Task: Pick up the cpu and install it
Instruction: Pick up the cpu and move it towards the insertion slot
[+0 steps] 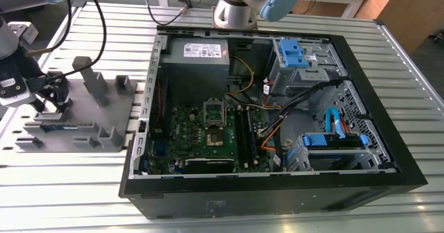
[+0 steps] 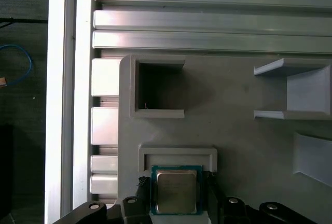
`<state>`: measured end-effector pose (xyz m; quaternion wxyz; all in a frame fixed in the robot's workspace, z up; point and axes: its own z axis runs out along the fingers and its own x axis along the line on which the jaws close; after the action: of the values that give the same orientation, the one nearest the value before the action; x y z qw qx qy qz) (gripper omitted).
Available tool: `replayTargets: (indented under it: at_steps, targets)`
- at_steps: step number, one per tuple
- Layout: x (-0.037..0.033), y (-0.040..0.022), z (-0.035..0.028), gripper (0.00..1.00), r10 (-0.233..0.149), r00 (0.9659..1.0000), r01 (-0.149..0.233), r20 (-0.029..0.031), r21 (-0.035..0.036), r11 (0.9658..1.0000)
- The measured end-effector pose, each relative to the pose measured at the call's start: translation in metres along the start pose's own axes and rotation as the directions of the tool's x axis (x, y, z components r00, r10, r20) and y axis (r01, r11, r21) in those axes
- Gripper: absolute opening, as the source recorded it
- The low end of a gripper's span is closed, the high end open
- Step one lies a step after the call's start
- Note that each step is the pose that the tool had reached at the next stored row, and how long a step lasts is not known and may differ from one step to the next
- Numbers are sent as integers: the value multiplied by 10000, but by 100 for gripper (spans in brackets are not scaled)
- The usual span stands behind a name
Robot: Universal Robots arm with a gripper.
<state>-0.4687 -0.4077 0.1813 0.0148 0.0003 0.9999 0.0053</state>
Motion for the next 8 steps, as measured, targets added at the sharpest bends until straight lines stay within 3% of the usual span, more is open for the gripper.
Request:
replayTargets:
  at_steps: [8]
  targets:
    - [10,0,0,53,0,10000,0,6,-9,10000]
